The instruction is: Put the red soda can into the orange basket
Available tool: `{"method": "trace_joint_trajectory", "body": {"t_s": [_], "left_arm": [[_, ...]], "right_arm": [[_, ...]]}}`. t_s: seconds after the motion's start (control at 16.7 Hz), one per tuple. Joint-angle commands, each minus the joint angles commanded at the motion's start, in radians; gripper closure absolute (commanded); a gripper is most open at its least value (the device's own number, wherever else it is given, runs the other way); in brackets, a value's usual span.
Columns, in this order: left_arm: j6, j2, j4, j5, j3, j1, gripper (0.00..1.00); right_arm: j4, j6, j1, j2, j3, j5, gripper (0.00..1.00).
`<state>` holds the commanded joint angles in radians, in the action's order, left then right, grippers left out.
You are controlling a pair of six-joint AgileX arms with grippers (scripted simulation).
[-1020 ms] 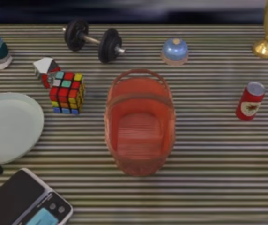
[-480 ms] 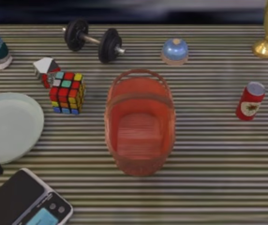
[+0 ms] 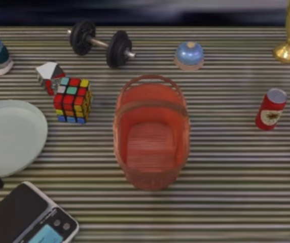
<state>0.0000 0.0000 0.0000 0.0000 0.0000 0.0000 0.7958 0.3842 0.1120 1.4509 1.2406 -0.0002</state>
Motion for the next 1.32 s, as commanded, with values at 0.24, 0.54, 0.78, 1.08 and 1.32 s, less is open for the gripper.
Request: {"method": "trace_joint_trajectory", "body": {"t_s": [0.24,0.54,0.78,1.08,1.32], "left_arm": [[0.0,0.0,0.0,0.0,0.0,0.0,0.0],[0.0,0.0,0.0,0.0,0.0,0.0,0.0],[0.0,0.0,0.0,0.0,0.0,0.0,0.0],[0.0,0.0,0.0,0.0,0.0,0.0,0.0],[0.0,0.0,0.0,0.0,0.0,0.0,0.0]], "right_arm": [[0.203,0.097,0.026,0.402,0.333,0.002,0.0],[0.377,0.178,0.047,0.735,0.606,0.003,0.0],[0.422,0.198,0.053,0.813,0.671,0.004,0.0],[0.416,0.198,0.048,0.813,0.665,0.004,0.0],[0.325,0.198,0.052,0.835,0.597,0.004,0.0]]}}
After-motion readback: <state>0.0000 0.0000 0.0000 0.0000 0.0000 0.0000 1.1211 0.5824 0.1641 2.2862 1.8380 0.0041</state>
